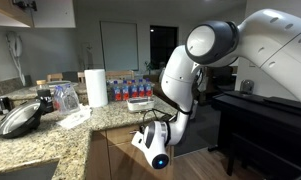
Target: Open the drawer
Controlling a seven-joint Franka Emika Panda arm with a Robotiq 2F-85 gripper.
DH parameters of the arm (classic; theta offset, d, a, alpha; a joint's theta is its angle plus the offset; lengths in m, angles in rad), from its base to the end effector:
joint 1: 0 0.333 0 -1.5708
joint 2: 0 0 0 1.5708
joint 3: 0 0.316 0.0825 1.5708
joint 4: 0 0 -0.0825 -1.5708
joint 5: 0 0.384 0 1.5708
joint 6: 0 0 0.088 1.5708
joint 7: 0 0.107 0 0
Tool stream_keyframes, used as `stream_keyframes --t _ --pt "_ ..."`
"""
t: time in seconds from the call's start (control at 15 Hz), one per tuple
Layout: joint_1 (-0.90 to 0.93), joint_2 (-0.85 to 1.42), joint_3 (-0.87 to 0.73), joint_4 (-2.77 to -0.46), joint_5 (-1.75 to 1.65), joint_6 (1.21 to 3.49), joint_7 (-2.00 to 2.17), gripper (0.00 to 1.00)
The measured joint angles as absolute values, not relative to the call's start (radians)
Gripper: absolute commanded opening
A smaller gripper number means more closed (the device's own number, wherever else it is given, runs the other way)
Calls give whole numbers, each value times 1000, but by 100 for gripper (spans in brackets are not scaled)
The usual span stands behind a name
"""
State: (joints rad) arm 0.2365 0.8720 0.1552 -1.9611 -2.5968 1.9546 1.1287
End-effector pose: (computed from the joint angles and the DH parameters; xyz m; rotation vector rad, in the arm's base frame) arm 0.5499 0.1935 0.0351 1.2783 1.3062 0.8990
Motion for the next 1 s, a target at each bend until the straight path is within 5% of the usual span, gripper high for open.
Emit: stream_keyframes --t 0.33,1.0 --pt "236 871 151 -1961 -2597 1955 1131 6" --pt "255 859 128 -1962 -2597 1985 1240 8"
